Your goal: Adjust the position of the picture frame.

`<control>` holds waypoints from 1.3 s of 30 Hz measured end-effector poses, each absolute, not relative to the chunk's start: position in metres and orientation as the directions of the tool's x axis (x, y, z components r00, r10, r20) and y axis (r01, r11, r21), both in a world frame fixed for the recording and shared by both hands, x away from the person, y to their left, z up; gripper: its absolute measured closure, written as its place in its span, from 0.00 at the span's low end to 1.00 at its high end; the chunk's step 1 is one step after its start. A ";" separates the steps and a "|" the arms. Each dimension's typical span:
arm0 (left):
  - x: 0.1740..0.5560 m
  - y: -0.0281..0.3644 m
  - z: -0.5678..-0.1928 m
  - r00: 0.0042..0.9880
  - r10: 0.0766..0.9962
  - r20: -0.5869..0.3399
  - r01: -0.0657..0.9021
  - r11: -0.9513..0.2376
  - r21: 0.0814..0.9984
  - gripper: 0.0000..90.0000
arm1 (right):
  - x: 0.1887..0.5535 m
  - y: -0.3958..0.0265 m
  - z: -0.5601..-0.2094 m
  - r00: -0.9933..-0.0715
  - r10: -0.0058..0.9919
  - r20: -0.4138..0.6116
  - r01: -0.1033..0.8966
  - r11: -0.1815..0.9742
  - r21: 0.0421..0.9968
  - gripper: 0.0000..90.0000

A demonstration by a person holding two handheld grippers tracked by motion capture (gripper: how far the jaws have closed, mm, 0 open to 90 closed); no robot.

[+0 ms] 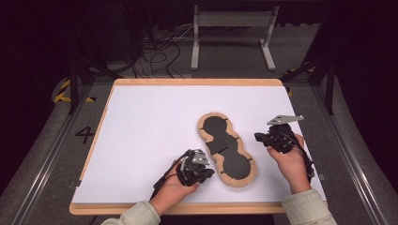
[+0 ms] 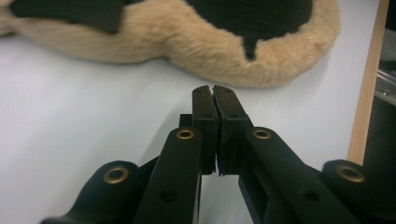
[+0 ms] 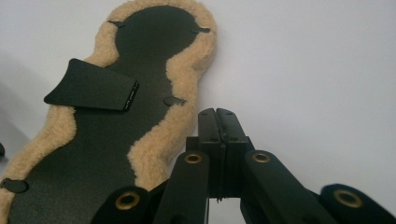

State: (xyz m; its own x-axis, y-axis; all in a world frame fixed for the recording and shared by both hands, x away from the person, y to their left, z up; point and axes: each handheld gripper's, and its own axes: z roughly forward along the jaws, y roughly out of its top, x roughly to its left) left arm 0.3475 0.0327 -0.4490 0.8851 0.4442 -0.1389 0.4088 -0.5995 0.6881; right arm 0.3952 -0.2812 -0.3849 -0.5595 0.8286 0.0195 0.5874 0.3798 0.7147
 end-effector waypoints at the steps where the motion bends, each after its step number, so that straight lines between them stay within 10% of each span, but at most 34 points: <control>1: 0.347 0.040 -0.447 0.877 0.457 -0.147 0.423 -0.591 0.687 0.97 | 0.398 -0.280 -0.386 -0.566 0.823 0.034 0.593 0.378 0.711 1.00; 19: 0.339 0.161 -0.434 0.749 0.658 -0.081 0.450 -0.414 0.791 0.91 | 0.490 -0.226 -0.387 -0.570 0.819 0.058 0.661 0.416 0.624 1.00; 39: 0.332 0.192 -0.436 0.676 0.726 -0.127 0.505 -0.332 0.796 0.88 | 0.526 -0.194 -0.417 -0.563 0.826 0.038 0.710 0.460 0.533 1.00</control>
